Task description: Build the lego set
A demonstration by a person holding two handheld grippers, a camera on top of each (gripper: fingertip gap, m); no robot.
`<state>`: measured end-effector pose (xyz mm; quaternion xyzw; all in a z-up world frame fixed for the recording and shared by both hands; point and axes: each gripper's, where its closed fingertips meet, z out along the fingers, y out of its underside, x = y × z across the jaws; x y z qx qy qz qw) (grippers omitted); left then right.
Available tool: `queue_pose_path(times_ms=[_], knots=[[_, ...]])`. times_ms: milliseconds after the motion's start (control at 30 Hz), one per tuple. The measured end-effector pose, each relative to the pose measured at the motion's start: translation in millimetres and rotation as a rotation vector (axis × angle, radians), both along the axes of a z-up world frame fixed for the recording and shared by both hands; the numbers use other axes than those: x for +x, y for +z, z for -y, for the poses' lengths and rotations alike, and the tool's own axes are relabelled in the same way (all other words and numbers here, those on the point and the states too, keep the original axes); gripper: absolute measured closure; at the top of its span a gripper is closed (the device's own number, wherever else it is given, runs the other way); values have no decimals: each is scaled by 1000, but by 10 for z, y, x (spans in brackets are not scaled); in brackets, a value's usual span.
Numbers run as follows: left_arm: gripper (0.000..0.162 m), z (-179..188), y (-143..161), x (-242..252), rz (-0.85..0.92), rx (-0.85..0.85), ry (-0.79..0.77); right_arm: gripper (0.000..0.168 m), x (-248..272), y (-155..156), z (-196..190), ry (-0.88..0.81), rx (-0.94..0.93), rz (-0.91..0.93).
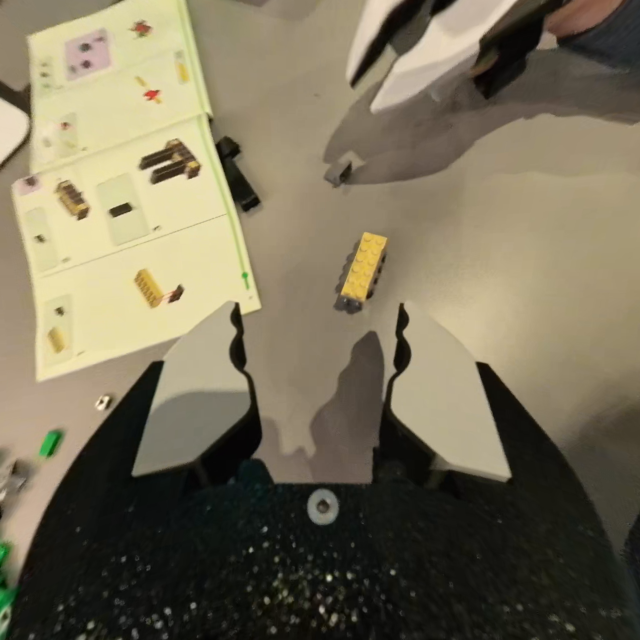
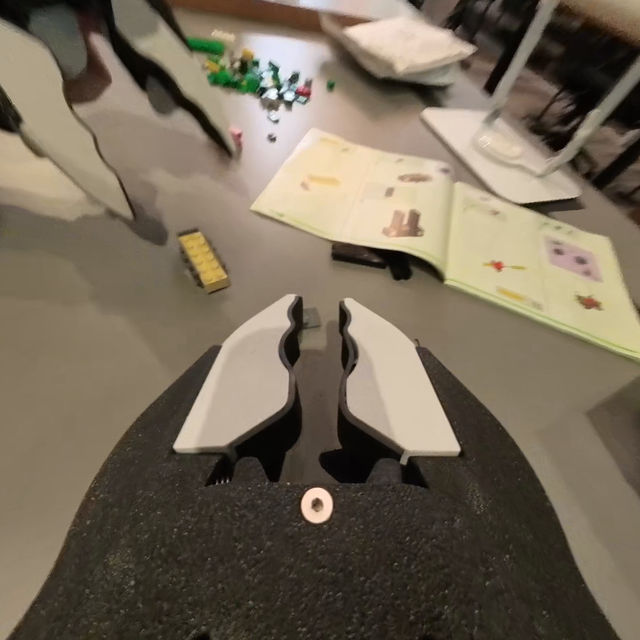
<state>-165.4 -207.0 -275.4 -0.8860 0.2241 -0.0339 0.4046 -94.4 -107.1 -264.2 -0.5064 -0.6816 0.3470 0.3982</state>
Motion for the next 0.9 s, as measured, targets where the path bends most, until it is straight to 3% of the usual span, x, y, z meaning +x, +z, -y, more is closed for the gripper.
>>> queue_pose_path(times_ms=[300,667,800,900], knots=[[72,463,153,-70,4,121,51,153,-118,-309,104,49,147,159],[74,532,237,79,-7,195,22,165,-163,-442,87,44,129,236],[75,432,253,171,1,214,-9,165,-146,-344,103,61,147,170],[81,324,296,292,18,250,-44,166,-159,-76,242,151,113,-26]])
